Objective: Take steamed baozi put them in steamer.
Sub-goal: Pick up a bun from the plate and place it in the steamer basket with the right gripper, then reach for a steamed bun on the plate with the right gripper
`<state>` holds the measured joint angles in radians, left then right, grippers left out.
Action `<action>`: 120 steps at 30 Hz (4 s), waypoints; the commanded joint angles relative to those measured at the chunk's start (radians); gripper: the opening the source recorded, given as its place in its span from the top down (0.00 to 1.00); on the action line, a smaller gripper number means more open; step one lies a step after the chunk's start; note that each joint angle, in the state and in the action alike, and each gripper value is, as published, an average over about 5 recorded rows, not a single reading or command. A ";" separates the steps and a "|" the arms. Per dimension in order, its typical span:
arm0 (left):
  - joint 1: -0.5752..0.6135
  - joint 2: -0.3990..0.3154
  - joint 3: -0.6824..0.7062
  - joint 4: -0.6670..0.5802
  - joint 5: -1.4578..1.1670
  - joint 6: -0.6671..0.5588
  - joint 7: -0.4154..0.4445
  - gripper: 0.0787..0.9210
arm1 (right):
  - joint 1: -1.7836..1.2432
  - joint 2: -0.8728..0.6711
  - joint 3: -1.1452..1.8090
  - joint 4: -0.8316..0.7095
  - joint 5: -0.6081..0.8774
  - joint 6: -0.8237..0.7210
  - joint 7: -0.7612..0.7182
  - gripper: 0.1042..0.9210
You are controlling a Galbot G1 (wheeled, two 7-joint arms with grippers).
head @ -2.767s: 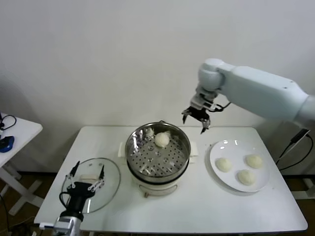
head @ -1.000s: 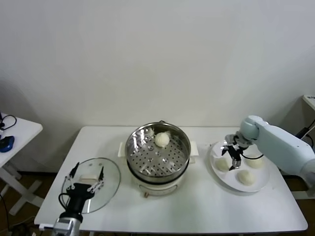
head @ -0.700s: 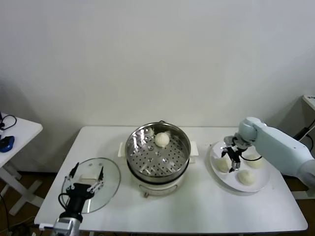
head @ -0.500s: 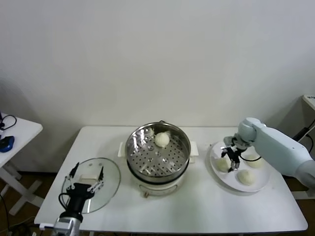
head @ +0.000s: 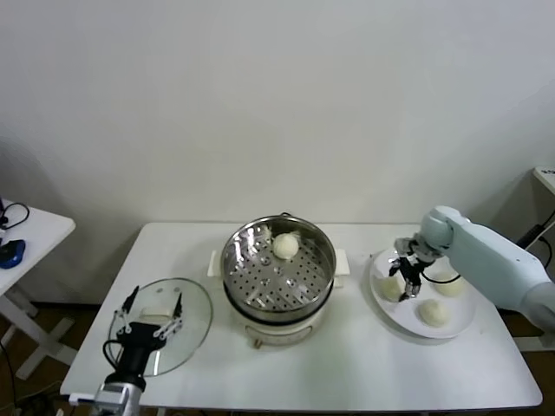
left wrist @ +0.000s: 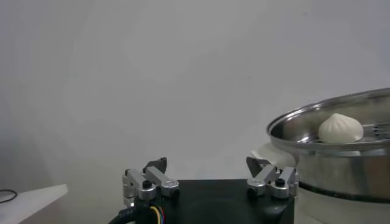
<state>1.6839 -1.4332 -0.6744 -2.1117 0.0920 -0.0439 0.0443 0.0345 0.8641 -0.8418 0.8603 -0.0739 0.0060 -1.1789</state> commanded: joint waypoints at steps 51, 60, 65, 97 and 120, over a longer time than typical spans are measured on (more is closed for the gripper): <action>0.015 -0.021 0.017 -0.033 0.008 -0.011 -0.001 0.12 | 0.532 0.510 -0.554 0.114 0.893 -0.244 0.103 0.23; 0.018 -0.024 0.014 -0.029 0.006 -0.014 -0.001 0.12 | 0.467 0.533 -0.556 0.083 0.837 -0.236 0.104 0.23; 0.021 -0.024 0.012 -0.023 0.005 -0.018 -0.001 0.12 | 0.455 0.534 -0.568 0.085 0.818 -0.231 0.104 0.23; 0.012 -0.022 0.015 -0.020 0.005 -0.016 -0.001 0.12 | 0.473 0.526 -0.563 0.084 0.747 -0.188 0.075 0.12; 0.002 -0.014 0.022 -0.008 -0.028 -0.039 -0.050 0.12 | 0.650 -0.143 -0.513 0.453 0.410 -0.020 -0.125 0.12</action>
<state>1.6864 -1.4485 -0.6531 -2.1184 0.0823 -0.0732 0.0150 0.6721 0.9528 -1.3678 1.2209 0.5088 -0.0687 -1.2608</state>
